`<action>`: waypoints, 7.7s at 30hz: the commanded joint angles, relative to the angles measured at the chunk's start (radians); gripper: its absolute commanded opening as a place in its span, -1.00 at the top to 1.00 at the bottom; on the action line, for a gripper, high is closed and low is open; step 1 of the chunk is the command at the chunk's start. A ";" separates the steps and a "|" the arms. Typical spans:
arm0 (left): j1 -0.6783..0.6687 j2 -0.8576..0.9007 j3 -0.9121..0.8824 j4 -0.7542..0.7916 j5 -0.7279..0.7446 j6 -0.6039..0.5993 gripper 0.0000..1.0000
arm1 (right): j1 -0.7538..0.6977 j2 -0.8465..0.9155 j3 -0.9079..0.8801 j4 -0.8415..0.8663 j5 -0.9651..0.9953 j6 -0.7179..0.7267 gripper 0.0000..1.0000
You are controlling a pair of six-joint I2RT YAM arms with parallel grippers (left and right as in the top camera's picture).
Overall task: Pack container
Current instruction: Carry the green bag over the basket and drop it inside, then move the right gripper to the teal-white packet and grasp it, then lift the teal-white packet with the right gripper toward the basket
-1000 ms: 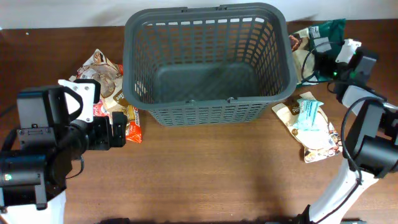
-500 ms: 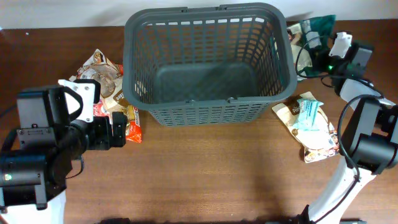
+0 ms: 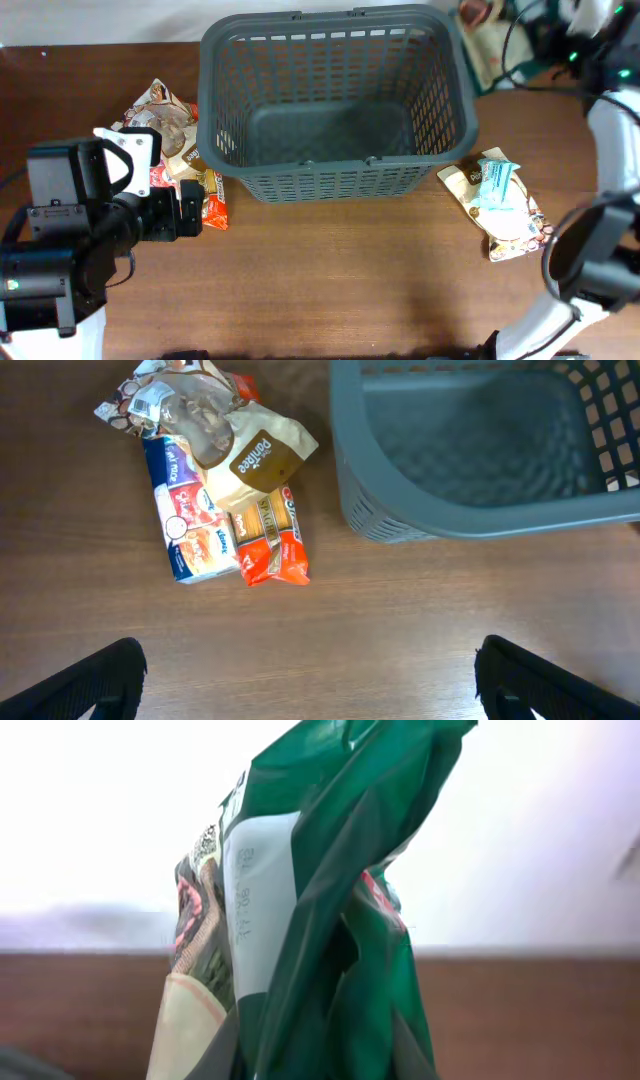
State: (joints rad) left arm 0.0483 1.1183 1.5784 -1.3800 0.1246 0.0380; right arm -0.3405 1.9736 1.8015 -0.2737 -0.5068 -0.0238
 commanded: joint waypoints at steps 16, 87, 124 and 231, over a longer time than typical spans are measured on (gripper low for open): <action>0.007 -0.001 -0.002 0.002 0.018 0.015 -0.98 | 0.151 -0.311 0.218 0.014 -0.743 -0.043 0.93; 0.007 -0.001 -0.002 0.002 0.018 0.015 -0.98 | 0.129 -0.118 0.829 -1.125 0.077 -0.307 -0.98; 0.007 -0.001 -0.002 0.002 0.018 0.015 -0.98 | 0.080 -0.066 -0.459 -0.492 0.337 -0.094 -0.45; 0.007 -0.001 -0.002 0.002 0.018 0.016 -0.98 | 0.079 0.331 0.087 -0.630 0.200 1.275 -0.98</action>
State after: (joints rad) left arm 0.0486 1.1183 1.5780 -1.3800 0.1249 0.0380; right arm -0.2527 2.2688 1.8732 -0.9062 -0.2924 1.2255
